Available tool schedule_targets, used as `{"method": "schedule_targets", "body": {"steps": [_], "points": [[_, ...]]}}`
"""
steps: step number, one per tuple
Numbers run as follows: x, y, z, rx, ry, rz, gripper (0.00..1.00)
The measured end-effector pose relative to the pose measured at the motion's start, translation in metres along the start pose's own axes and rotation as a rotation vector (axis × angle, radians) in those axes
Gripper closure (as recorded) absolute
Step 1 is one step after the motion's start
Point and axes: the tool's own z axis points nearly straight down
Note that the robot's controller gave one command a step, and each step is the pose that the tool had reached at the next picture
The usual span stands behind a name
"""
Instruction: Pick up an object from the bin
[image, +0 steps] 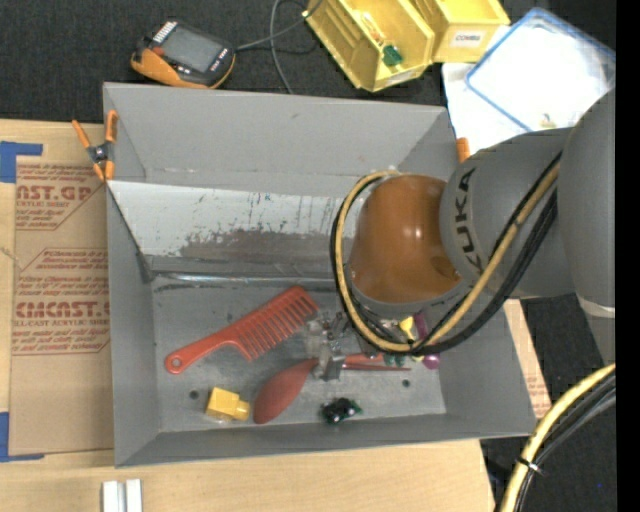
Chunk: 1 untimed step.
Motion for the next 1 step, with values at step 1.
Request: {"method": "schedule_targets", "body": {"steps": [1], "points": [[0.0002, 0.0, -0.0396, 0.0, 0.001, 0.0, 1.0]]}}
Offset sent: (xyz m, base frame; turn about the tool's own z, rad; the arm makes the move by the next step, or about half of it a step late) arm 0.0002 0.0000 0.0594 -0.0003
